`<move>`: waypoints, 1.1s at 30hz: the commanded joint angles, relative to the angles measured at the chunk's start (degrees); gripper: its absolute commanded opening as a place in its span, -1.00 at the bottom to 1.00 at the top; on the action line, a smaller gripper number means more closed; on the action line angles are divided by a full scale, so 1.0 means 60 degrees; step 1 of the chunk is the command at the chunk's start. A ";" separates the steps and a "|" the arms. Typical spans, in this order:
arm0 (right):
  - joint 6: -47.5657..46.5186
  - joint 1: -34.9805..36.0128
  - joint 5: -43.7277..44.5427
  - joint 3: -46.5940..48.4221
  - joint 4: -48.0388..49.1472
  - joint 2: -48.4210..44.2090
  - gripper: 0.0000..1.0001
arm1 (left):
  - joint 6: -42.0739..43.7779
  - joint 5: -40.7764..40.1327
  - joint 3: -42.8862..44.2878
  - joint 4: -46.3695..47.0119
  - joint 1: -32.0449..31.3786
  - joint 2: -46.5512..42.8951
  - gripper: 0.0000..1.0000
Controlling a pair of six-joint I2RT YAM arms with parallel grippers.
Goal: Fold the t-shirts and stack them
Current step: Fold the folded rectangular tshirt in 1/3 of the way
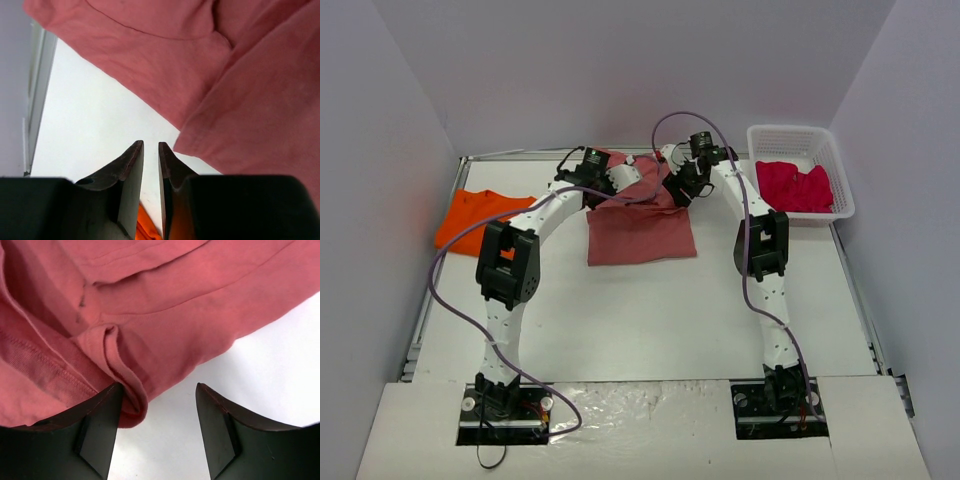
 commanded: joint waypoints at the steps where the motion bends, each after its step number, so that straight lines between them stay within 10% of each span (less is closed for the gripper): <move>1: 0.0449 -0.0029 0.0299 0.0390 0.0408 -0.0510 0.14 | -0.0012 -0.0288 0.0703 0.0123 0.0073 -0.0187 -0.63; 12: 0.1430 0.0000 0.0827 -0.0869 0.1593 -0.2340 -0.03 | -0.1050 -0.0275 0.0033 -0.0212 0.0044 -0.1356 -0.67; 18: 0.1460 0.0234 0.0871 -0.2593 0.1683 -0.3892 -1.00 | -0.2091 0.1042 -0.1445 -0.0609 0.0044 -0.2470 -0.81; 33: 0.2236 0.0527 -0.0623 -0.4885 0.1551 -0.4452 -1.00 | -0.4200 0.2304 -0.3617 0.0943 -0.0044 -0.3498 -0.95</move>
